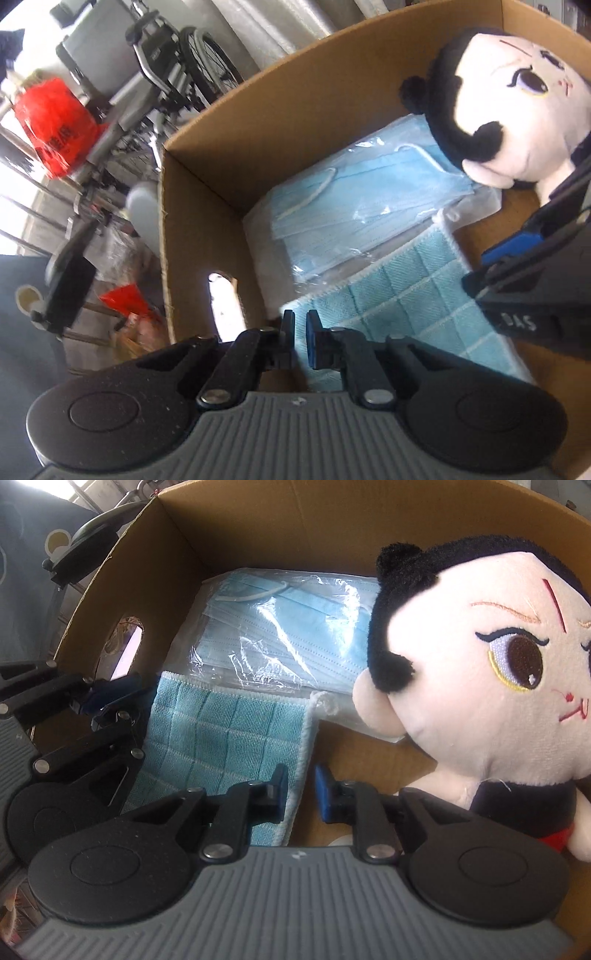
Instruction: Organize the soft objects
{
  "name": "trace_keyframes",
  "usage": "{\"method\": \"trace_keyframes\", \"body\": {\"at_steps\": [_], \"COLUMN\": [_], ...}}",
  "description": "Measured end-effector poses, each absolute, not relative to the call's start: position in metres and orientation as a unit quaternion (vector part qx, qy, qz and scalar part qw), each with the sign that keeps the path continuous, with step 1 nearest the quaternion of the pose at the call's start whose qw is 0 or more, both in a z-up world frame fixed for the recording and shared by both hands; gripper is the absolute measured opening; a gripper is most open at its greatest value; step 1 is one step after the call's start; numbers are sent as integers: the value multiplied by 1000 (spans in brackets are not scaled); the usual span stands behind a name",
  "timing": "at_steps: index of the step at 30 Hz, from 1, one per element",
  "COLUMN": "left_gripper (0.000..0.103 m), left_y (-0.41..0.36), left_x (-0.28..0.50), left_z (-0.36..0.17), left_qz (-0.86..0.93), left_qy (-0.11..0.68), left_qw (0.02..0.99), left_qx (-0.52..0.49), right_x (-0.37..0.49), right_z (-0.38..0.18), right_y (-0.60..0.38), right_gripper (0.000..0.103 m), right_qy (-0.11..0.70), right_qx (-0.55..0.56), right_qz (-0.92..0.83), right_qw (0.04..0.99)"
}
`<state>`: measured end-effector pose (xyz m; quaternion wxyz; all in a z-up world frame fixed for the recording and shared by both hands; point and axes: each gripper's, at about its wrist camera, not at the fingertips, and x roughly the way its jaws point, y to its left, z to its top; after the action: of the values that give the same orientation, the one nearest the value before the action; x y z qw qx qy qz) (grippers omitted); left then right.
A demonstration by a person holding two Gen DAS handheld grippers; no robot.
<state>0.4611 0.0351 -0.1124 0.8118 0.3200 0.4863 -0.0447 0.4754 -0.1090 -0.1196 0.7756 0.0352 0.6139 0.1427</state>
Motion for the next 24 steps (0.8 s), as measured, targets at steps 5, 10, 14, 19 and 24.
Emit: {"method": "trace_keyframes", "body": {"at_steps": [5,10,14,19,24], "left_gripper": [9,16,18,22,34], "left_y": [44,56,68,86,63], "left_x": [473,445,384,292,231], "left_z": [-127,-100,-50,-33,-68], "left_qz": [-58,-51,-103,-203,-303], "left_qy": [559,510,443,451,508], "left_qw": [785,826,866,864,806], "left_qx": [261,233,208,88,6], "right_x": [472,437,362,261,188], "right_z": [-116,-77,-28,1,-44], "right_y": [-105,-128,-179,-249,-291], "right_gripper": [18,26,32,48,50], "right_qy": [598,551,488,455,510], "right_qx": [18,53,101,137,136], "right_qz": [137,175,203,193,135], "right_qw": [790,814,843,859,839]}}
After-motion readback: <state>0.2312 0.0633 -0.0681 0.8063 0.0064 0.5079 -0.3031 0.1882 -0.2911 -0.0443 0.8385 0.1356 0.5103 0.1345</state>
